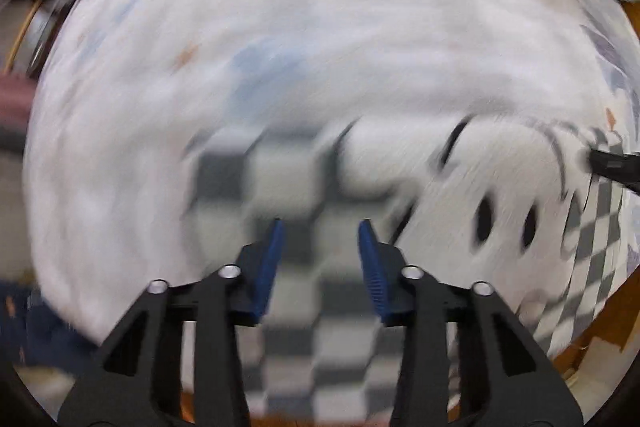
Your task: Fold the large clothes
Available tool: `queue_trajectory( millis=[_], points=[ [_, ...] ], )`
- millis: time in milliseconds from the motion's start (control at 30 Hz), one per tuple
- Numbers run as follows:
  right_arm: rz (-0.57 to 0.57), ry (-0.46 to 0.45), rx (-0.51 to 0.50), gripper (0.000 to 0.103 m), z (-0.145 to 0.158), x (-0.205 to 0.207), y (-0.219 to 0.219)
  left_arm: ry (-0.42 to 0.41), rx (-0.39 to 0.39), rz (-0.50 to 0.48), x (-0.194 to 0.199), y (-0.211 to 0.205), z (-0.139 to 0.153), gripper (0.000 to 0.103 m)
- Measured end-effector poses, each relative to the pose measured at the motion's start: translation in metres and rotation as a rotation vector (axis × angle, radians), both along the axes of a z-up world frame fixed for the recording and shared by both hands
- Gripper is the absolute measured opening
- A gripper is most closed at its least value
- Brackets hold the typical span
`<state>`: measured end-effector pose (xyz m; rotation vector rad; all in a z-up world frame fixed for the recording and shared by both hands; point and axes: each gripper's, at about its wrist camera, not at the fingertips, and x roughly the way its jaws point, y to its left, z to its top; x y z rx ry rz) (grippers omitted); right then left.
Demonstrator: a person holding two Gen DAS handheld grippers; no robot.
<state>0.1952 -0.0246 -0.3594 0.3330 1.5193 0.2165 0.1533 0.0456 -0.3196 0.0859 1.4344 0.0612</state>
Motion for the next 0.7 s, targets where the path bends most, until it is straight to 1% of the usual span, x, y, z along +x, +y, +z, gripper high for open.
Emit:
queue_trajectory(
  millis=[33, 67, 100, 133, 167, 200, 233, 267, 300, 333, 367, 400, 433, 500, 567, 600, 633, 700],
  points=[
    [0.031, 0.01, 0.019, 0.005, -0.014, 0.005, 0.018, 0.006, -0.018, -0.019, 0.016, -0.01, -0.012, 0.033],
    [0.07, 0.034, 0.022, 0.005, -0.027, 0.011, 0.032, 0.027, -0.035, -0.021, 0.023, -0.011, -0.022, 0.028],
    [0.107, 0.038, -0.011, 0.005, -0.041, 0.009, 0.027, 0.071, -0.038, -0.021, 0.03, -0.01, -0.039, 0.025],
    [0.152, 0.015, -0.034, 0.003, -0.048, 0.002, 0.025, 0.094, -0.024, -0.024, 0.032, -0.001, -0.054, 0.025],
    [0.169, -0.012, -0.002, 0.001, -0.05, -0.001, 0.022, 0.102, -0.053, -0.015, 0.034, 0.003, -0.068, 0.026],
    [0.159, 0.0, 0.026, 0.0, -0.05, -0.004, 0.016, 0.089, -0.101, 0.01, 0.031, 0.012, -0.067, 0.026],
    [0.137, 0.044, 0.071, 0.0, -0.051, -0.007, 0.002, 0.09, -0.089, 0.025, 0.027, 0.021, -0.064, 0.026],
    [0.13, 0.079, 0.077, 0.0, -0.052, -0.014, -0.011, 0.099, -0.026, 0.023, 0.022, 0.028, -0.063, 0.024],
    [0.144, 0.082, 0.027, 0.0, -0.051, -0.022, -0.02, 0.109, 0.049, 0.021, 0.014, 0.04, -0.064, 0.021],
    [0.168, 0.078, -0.054, 0.0, -0.049, -0.032, -0.032, 0.124, 0.061, 0.036, 0.001, 0.06, -0.067, 0.021],
    [0.166, 0.096, -0.091, 0.0, -0.054, -0.048, -0.053, 0.129, 0.024, 0.057, -0.008, 0.073, -0.068, 0.021],
    [0.131, 0.129, -0.091, 0.0, -0.059, -0.062, -0.073, 0.126, -0.02, 0.074, -0.021, 0.088, -0.068, 0.02],
    [0.098, 0.167, -0.117, 0.0, -0.066, -0.075, -0.09, 0.128, -0.018, 0.064, -0.033, 0.096, -0.066, 0.02],
    [0.043, 0.206, -0.12, 0.0, -0.071, -0.103, -0.121, 0.147, -0.002, 0.042, -0.049, 0.098, -0.062, 0.016],
    [0.003, 0.227, -0.142, 0.0, -0.069, -0.133, -0.145, 0.169, 0.043, 0.012, -0.072, 0.094, -0.057, 0.016],
    [-0.007, 0.232, -0.144, 0.0, -0.067, -0.14, -0.148, 0.182, 0.064, 0.007, -0.085, 0.093, -0.057, 0.016],
    [-0.023, 0.241, -0.15, 0.0, -0.064, -0.149, -0.152, 0.201, 0.069, 0.016, -0.098, 0.094, -0.057, 0.016],
    [-0.056, 0.277, -0.199, 0.0, -0.059, -0.159, -0.152, 0.211, 0.083, 0.023, -0.114, 0.091, -0.054, 0.016]
  ],
)
